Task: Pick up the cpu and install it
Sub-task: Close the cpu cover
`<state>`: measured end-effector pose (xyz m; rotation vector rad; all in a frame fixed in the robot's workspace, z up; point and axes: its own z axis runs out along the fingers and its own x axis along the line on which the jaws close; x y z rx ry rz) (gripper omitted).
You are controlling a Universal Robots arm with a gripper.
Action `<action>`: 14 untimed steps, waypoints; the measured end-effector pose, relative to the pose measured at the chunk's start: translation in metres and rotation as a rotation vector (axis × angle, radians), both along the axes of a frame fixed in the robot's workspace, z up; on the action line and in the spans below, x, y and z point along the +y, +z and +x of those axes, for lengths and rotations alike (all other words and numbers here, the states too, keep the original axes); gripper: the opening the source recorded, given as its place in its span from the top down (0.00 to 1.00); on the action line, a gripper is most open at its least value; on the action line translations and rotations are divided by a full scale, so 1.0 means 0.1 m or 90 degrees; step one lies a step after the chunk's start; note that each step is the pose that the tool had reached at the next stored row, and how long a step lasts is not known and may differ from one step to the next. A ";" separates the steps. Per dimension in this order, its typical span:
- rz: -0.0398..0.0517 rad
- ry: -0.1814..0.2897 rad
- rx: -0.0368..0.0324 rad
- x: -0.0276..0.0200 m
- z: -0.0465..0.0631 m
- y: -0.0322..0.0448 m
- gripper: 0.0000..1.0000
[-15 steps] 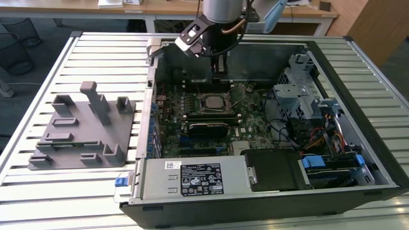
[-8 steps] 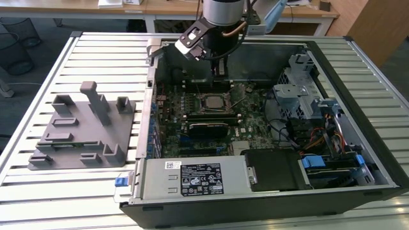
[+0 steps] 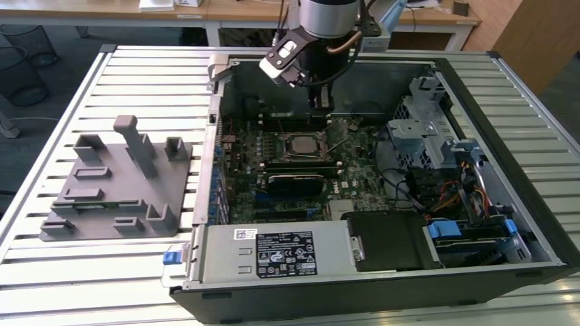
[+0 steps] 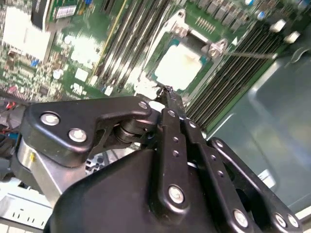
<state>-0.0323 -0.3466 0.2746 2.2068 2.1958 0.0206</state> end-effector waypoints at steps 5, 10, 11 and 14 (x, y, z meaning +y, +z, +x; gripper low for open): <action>0.0000 0.000 0.0003 0.006 0.22 -0.011 0.89; -0.0001 0.000 0.0016 0.021 0.36 -0.049 0.89; 0.0000 0.000 0.0016 0.023 0.37 -0.053 0.89; 0.0000 0.000 0.0020 0.032 0.44 -0.058 0.89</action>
